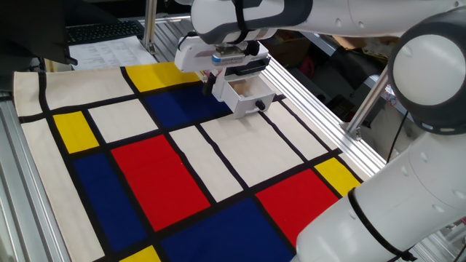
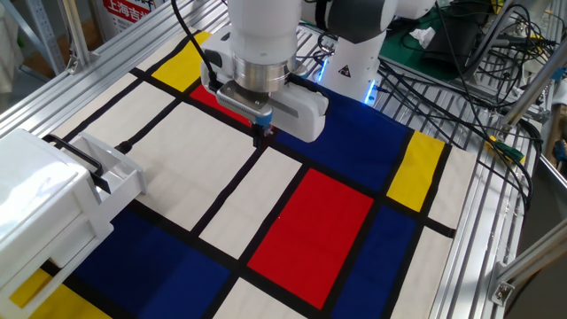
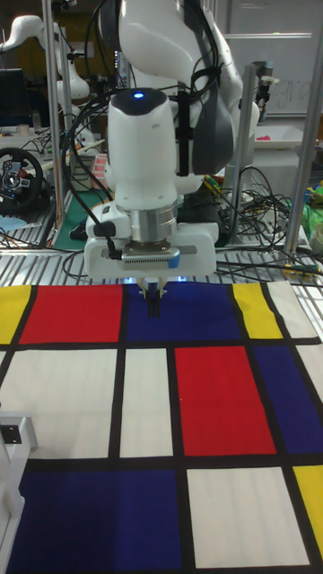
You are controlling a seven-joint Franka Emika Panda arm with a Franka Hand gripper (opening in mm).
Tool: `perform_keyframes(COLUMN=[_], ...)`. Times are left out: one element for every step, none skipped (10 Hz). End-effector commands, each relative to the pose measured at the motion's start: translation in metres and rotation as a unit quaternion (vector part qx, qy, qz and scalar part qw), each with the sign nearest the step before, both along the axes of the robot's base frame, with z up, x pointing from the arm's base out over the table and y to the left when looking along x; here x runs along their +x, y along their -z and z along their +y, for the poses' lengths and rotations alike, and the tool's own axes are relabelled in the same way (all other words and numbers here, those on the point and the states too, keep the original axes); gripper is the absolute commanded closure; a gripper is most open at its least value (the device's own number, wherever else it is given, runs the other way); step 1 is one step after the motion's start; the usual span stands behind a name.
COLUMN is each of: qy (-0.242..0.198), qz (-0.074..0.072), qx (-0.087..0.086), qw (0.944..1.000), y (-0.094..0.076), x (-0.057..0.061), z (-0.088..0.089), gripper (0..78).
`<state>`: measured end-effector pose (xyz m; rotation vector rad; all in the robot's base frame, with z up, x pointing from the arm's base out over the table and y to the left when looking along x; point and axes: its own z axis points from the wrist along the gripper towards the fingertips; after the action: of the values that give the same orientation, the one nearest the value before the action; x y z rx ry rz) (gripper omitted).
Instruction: Use the gripper to push and close the drawer
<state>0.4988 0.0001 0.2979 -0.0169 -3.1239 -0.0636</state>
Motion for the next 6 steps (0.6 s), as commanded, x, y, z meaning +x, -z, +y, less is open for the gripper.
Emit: perform_keyframes(qy=[0.002,0.006,0.005,0.005,0.013,0.017], qz=[0.001,0.001,0.0,0.0,0.0,-0.002], qx=[-0.009,-0.012,-0.012,-0.012,-0.016,-0.02], qw=[1.0,0.9999,0.9999,0.9999,0.9998,0.9996], y=[0.0,0.002,0.006,0.009,0.014,0.015], x=[0.0,-0.001,0.0,0.0,0.001,0.002], z=[0.0,-0.001,-0.005,-0.008,-0.014,-0.016], gripper=[77.6,77.6,77.6,77.6,77.6,77.6])
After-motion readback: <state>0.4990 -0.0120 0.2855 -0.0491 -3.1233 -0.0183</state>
